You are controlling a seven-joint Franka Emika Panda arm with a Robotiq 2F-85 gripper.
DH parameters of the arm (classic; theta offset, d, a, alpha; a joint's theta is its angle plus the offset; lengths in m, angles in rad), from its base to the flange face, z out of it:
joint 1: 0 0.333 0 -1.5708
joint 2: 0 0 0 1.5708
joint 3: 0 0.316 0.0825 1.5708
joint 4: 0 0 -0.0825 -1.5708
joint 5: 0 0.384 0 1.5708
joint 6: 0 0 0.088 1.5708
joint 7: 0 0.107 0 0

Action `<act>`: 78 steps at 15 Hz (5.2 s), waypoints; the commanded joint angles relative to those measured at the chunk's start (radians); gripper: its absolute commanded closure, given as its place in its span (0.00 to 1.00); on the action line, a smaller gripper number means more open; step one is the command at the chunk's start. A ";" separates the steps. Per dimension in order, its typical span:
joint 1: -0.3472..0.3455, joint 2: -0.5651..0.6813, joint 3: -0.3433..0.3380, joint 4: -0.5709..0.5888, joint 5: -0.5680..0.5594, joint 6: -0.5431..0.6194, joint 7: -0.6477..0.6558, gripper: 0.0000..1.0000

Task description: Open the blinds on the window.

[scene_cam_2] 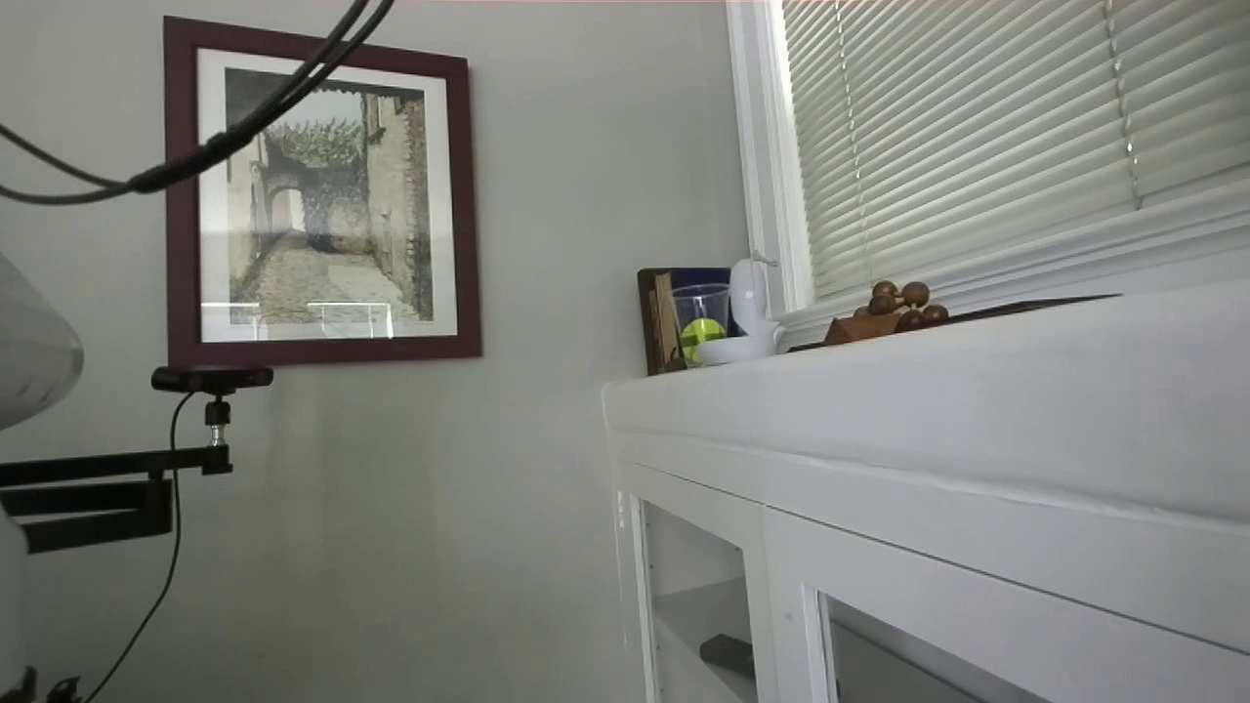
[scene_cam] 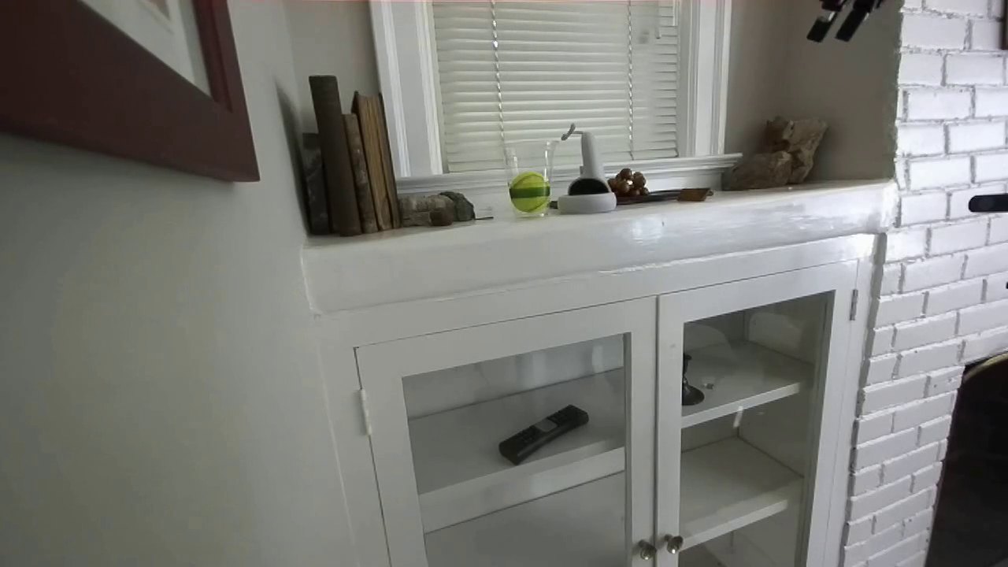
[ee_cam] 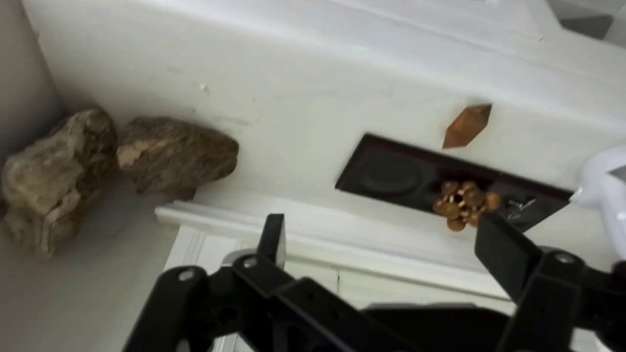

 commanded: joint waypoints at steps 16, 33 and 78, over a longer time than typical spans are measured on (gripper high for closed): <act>0.021 0.322 0.035 0.341 0.355 0.308 -0.093 0.00; 0.005 0.642 0.026 0.619 0.463 0.504 -0.032 0.00; -0.122 0.976 0.154 1.031 0.633 0.530 0.000 1.00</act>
